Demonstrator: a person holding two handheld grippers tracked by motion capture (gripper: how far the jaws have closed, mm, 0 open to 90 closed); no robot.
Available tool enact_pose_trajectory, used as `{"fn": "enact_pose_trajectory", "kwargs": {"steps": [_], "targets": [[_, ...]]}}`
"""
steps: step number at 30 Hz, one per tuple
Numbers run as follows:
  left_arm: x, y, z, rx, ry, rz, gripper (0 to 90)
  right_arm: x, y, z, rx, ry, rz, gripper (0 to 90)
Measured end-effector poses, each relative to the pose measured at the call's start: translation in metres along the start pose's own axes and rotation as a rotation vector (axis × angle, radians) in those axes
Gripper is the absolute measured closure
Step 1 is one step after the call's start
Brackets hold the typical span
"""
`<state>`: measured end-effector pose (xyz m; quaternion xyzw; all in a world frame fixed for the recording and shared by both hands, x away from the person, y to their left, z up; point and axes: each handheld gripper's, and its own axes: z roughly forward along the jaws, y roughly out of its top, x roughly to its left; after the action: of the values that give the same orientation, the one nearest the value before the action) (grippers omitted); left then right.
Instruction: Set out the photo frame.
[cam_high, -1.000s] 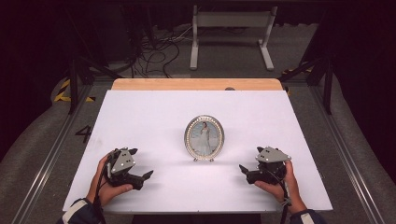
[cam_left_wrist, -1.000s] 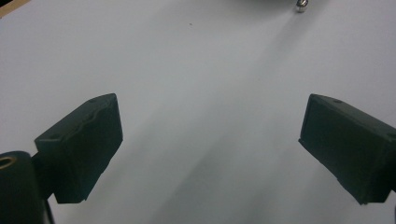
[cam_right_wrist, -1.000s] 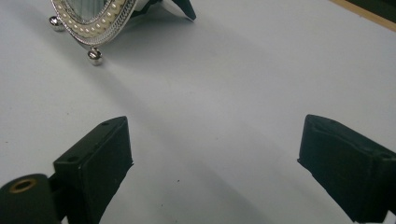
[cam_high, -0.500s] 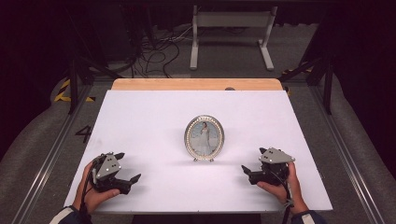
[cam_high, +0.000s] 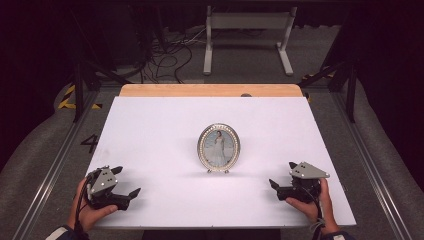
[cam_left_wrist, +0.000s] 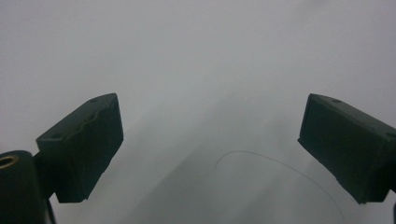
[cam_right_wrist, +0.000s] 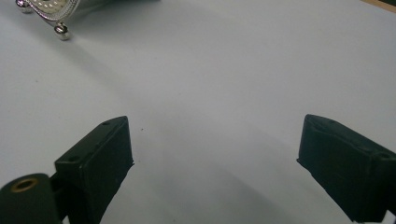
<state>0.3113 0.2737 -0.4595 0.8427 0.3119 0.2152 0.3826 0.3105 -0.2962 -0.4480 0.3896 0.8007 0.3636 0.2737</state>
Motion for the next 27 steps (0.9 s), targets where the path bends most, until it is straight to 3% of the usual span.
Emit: {"fn": "enact_pose_trajectory", "kwargs": {"steps": [5, 10, 19, 27], "targets": [[0.0025, -0.0020, -0.0014, -0.007, -0.002, -0.004, 6.7, -0.0054, -0.0070, -0.0045, -0.003, -0.012, 0.022, 10.0], [0.0075, -0.0039, -0.0009, -0.012, -0.001, -0.036, 6.8, -0.0058, -0.0087, -0.0035, 0.009, -0.018, 0.020, 10.3], [0.0018, -0.0042, 0.0031, 0.017, -0.007, -0.012, 6.6, -0.0002, -0.0067, -0.0011, 0.006, -0.005, 0.002, 10.2], [0.0014, -0.0037, 0.0032, 0.011, -0.006, -0.015, 6.7, 0.0020, -0.0057, -0.0006, -0.002, -0.004, -0.002, 10.2]]}}
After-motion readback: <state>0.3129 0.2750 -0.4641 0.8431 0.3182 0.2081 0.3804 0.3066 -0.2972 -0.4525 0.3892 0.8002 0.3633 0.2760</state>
